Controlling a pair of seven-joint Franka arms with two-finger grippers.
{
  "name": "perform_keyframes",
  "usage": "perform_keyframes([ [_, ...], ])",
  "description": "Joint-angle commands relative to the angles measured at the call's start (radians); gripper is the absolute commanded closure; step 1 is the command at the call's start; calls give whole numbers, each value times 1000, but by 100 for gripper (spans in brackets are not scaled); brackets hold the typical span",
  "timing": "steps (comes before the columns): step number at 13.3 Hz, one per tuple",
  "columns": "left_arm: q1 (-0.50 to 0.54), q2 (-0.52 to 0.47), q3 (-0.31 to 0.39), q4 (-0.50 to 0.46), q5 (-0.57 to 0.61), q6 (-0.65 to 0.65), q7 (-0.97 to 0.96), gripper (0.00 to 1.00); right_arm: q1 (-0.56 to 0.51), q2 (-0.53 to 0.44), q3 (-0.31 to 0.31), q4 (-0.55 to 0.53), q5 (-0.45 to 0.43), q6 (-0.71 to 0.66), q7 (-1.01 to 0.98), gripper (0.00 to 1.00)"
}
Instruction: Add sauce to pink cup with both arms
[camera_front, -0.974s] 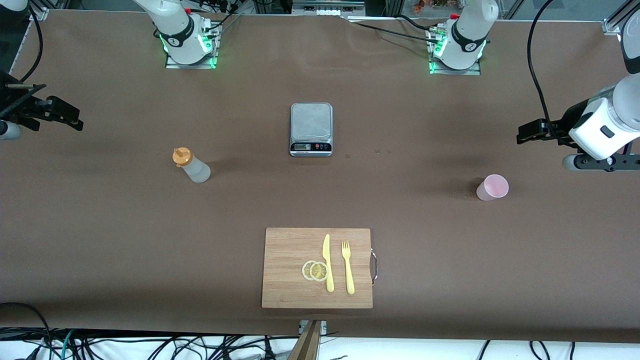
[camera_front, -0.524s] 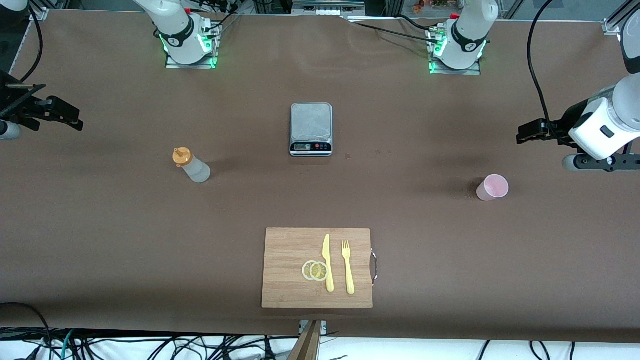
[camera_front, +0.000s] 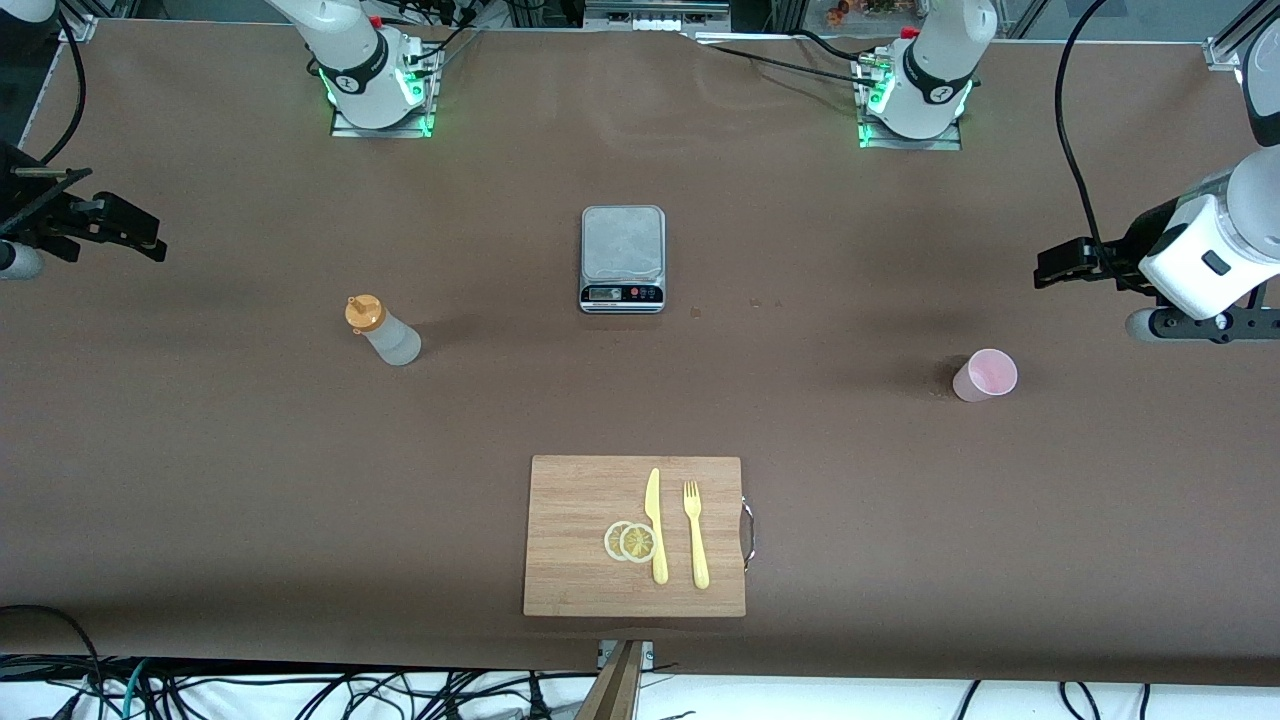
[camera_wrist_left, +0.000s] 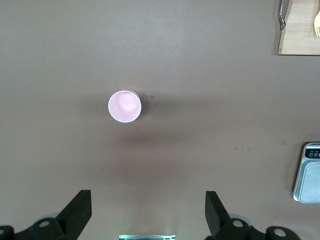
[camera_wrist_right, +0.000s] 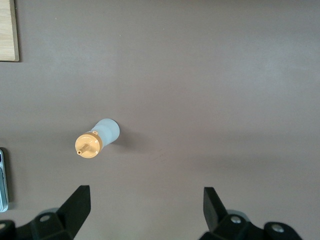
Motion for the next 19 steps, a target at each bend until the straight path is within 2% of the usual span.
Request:
perform_keyframes([
  [1,-3,20,2,36,-23,-10,-14,0,-5,-10,2,-5,-4,-5,0,0],
  [7,26,58,16,35,-10,-3,7,0,-5,-10,2,-5,-3,-5,0,0],
  [12,118,144,17,32,-6,62,182,0,-5,-10,2,-5,-4,-5,-2,0],
  [15,128,205,22,29,19,88,194,0,-5,-10,2,-5,-3,-7,-2,0],
  [16,130,216,19,10,60,120,196,0,-5,-10,2,-5,-3,-7,-2,0],
  [19,119,214,22,-89,74,245,196,0,-5,-10,2,-5,-3,-7,-2,0],
])
